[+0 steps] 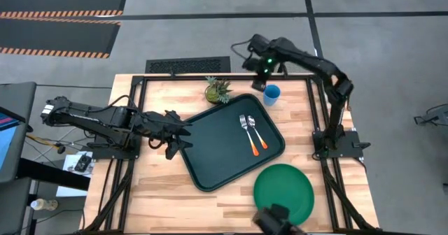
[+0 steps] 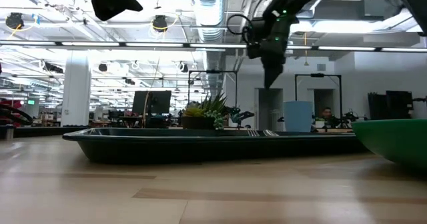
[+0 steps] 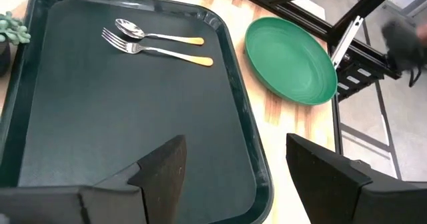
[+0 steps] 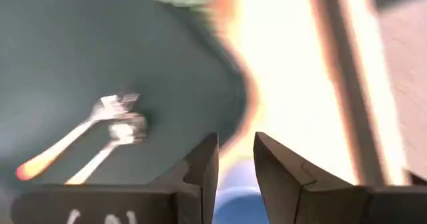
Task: Pick and place plate/cup/fork/spoon on tray
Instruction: Put the blue cup to the top right on the black serving tray
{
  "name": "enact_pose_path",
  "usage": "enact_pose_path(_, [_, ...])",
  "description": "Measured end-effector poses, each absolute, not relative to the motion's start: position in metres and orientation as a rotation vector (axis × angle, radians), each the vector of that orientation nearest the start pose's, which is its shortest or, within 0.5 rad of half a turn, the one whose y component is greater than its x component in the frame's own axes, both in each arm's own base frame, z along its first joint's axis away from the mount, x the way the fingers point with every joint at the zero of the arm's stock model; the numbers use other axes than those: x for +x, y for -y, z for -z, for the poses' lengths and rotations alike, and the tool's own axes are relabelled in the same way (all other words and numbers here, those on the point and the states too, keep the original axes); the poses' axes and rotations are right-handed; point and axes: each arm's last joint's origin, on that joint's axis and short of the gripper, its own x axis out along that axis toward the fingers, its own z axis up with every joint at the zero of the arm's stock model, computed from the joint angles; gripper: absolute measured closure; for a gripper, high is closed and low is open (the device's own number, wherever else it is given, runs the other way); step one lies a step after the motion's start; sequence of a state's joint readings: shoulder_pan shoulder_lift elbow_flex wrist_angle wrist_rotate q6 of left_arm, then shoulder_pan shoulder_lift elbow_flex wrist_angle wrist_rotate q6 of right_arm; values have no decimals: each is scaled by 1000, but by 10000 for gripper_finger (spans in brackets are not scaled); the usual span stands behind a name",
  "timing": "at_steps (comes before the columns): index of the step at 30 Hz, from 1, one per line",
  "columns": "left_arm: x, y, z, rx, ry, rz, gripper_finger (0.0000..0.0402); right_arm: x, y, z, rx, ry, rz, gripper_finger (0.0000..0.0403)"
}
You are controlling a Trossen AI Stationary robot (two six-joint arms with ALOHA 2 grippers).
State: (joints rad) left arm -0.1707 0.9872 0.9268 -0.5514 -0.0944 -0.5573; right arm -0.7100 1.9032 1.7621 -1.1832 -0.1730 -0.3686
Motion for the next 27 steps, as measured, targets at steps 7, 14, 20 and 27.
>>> enact_pose_path(7, [199,32,-313,-455,-609,-96,161,255,264,-283,327,-1317,363,219])
enact_pose_path(14, [199,31,-313,-420,-600,-117,162,234,272,-250,415,-1401,382,181])
enact_pose_path(20, [199,30,-313,-418,-598,-123,162,229,268,-229,438,-1440,360,197])
enact_pose_path(27, [199,30,-313,-419,-594,-137,162,231,266,-219,335,-1505,427,291])
